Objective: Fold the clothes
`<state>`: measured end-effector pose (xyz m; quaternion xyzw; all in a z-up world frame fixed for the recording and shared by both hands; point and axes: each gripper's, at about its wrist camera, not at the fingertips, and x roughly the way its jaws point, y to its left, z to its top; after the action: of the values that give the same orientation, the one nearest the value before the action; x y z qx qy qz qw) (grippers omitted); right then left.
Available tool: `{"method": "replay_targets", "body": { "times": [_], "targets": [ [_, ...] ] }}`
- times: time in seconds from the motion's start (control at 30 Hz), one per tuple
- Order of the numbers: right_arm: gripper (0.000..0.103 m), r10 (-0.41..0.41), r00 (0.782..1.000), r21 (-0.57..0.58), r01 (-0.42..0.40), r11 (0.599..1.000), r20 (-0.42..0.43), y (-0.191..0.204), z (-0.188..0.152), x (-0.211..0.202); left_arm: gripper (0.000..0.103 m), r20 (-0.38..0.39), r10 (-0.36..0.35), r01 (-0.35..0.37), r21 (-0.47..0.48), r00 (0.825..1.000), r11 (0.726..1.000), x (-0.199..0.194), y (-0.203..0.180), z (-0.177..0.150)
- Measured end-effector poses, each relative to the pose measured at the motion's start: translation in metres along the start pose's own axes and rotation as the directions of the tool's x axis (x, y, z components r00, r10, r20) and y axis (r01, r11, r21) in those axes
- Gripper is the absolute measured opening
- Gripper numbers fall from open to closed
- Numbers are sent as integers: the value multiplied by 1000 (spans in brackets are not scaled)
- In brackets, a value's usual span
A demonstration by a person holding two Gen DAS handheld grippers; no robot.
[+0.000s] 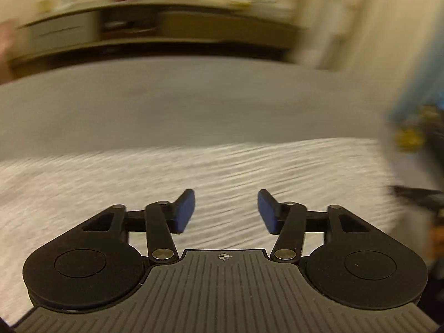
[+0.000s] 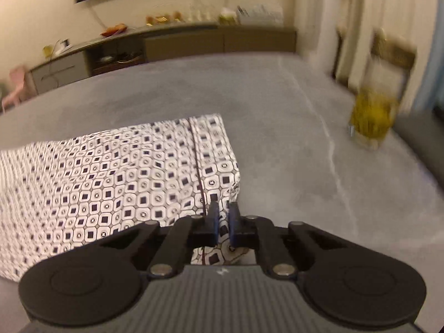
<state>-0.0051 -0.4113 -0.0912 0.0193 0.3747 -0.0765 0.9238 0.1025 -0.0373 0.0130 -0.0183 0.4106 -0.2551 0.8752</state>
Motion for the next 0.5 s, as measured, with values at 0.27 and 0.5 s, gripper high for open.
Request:
{"method": "replay_targets", "body": {
  "times": [0.27,0.5],
  "targets": [
    [7,-40,974,-293,106,950,223,37,-13,-27,63,-103,-162,181,215,981,960,102,-190,58],
    [7,45,962,-383,64,922,270,43,-19,-40,0,-190,24,36,304,981,952,193,-228,53]
  ]
}}
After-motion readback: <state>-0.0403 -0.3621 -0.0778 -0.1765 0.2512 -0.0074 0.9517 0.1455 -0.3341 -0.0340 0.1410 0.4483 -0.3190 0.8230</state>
